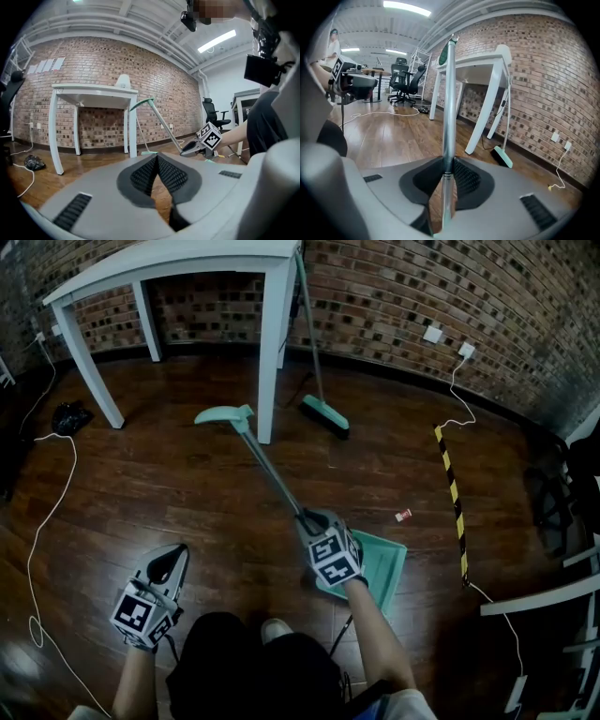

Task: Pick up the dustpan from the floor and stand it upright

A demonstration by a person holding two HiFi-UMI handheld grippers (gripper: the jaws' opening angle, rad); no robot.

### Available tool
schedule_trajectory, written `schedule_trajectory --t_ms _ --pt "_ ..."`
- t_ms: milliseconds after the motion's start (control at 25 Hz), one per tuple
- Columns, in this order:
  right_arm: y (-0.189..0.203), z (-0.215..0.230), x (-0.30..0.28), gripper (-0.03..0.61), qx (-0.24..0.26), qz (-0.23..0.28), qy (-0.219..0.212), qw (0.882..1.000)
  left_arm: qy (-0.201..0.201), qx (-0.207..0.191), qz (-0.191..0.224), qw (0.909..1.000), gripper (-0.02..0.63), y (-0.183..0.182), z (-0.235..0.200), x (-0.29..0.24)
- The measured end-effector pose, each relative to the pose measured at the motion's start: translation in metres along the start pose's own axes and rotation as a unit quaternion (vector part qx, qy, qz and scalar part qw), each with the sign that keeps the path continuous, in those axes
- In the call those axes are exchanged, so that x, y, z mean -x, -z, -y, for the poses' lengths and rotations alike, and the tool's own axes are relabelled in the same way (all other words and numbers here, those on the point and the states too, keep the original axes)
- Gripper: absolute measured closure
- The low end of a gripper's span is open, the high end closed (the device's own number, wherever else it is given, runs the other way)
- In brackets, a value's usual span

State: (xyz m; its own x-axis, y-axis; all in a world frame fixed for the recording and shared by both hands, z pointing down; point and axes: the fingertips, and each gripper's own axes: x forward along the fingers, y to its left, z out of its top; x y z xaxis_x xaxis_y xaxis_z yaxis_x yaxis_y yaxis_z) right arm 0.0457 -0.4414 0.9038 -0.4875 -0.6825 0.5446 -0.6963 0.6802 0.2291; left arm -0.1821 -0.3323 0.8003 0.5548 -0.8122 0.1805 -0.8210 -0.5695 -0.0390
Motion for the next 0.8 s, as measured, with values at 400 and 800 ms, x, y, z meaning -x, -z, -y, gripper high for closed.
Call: schedule_trajectory --t_ms 400,800 --pt "-0.011 0.027 0.041 0.503 -0.068 0.074 0.05 0.994 -0.008 -0.013 0.013 0.9998 0.607 -0.009 0.012 0.008" --pt "-0.007 0.035 0.076 0.5 -0.111 0.133 0.086 0.981 0.005 -0.004 0.023 0.9997 0.606 -0.02 0.022 -0.003"
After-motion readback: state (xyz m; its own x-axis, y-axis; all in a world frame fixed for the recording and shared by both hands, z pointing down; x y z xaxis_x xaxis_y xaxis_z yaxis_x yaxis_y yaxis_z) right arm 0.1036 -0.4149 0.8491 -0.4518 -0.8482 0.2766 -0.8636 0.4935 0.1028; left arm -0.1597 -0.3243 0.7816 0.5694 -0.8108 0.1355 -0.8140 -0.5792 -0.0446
